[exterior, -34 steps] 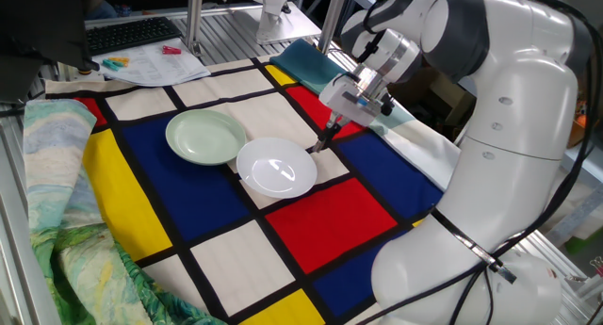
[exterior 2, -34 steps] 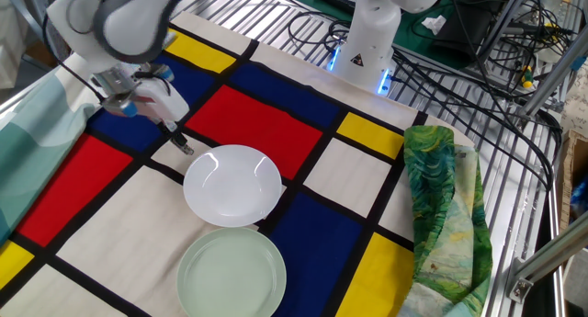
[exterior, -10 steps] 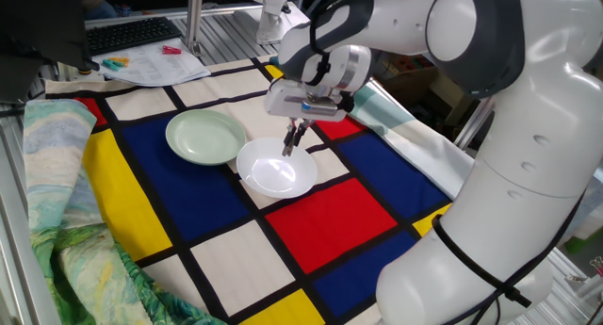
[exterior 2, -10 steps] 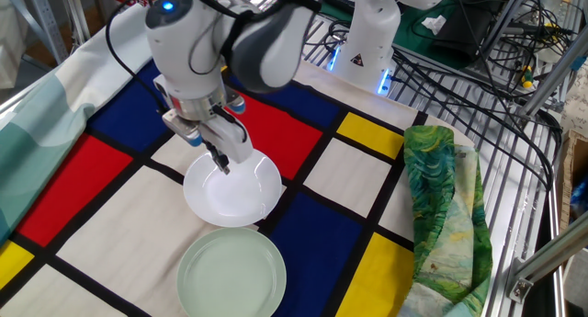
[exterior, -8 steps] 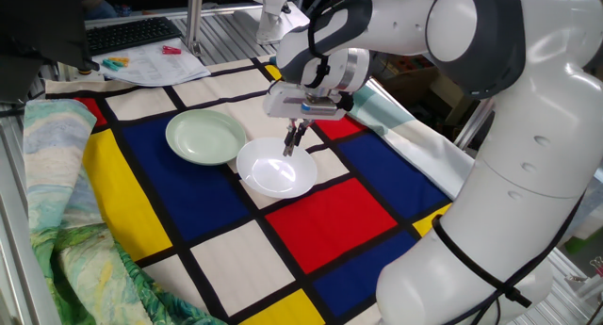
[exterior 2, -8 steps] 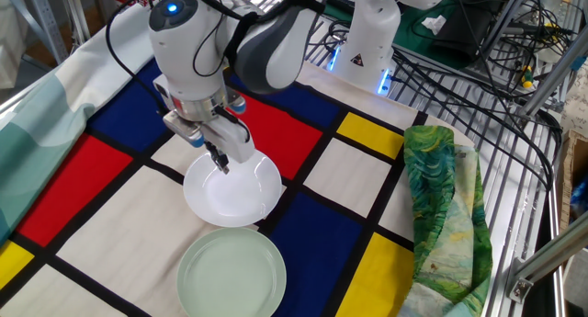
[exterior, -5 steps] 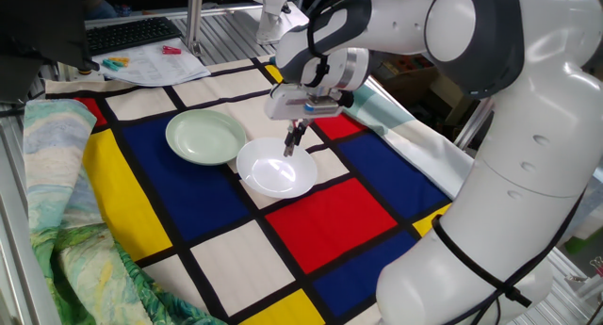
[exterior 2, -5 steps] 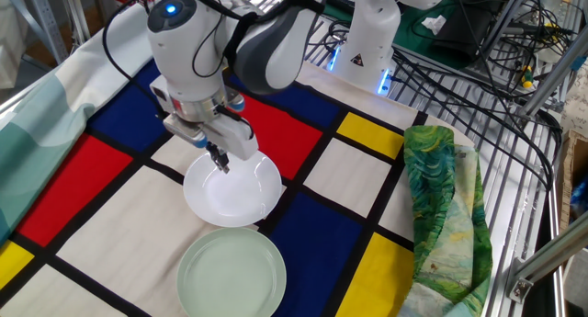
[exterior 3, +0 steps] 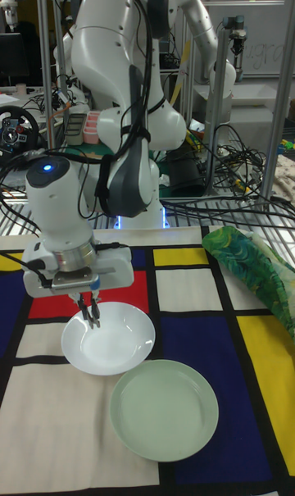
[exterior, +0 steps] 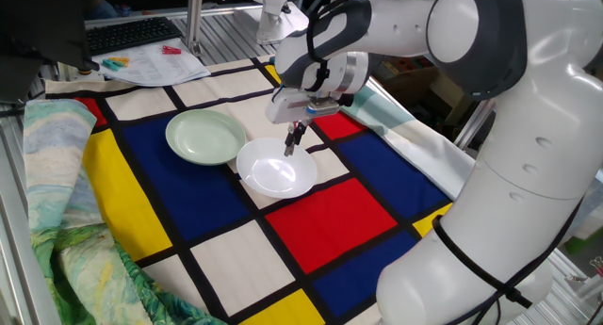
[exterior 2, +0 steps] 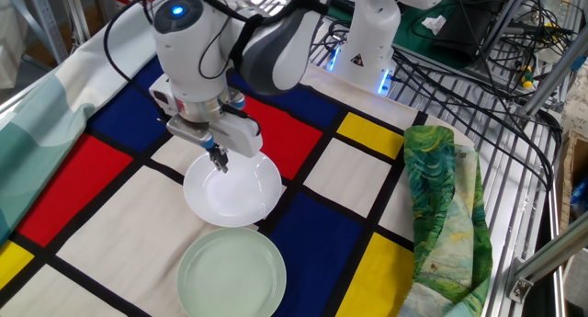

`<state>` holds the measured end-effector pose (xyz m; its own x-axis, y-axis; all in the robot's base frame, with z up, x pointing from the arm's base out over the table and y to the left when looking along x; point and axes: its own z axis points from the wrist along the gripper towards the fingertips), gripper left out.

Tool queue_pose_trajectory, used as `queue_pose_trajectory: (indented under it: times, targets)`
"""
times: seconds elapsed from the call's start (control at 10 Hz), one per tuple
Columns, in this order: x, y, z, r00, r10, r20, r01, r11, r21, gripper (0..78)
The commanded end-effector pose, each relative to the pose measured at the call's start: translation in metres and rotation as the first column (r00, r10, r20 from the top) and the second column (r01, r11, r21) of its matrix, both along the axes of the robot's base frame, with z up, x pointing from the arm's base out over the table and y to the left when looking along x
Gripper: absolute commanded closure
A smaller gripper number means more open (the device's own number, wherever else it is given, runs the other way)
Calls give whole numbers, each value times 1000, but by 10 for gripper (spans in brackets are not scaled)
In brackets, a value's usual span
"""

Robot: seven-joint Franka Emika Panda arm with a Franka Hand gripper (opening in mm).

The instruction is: Use a clamp

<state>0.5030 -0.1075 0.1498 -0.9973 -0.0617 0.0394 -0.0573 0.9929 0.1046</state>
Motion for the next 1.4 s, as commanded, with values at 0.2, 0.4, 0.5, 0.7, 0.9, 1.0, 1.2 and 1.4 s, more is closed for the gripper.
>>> queue_pose_trajectory:
  times: [0.2, 0.4, 0.5, 0.7, 0.9, 1.0, 1.2, 1.4]
  targets:
    - [4, 31, 11, 999, -32, 14, 33, 999, -5, 762]
    - [3, 72, 14, 996, -89, 26, 90, 996, -12, 762]
    - [2, 84, 12, 994, -101, 38, 102, 995, -17, 762]
    - [4, 106, 9, 990, -129, 54, 129, 992, -10, 762]
    - [14, 126, 11, 986, -157, 60, 158, 987, -8, 762]
    - [16, 131, 11, 985, -163, 63, 164, 986, -7, 762]
    - [22, 144, 9, 979, -191, 74, 191, 982, -1, 762]
    - [24, 146, 5, 978, -192, 85, 192, 981, 4, 762]
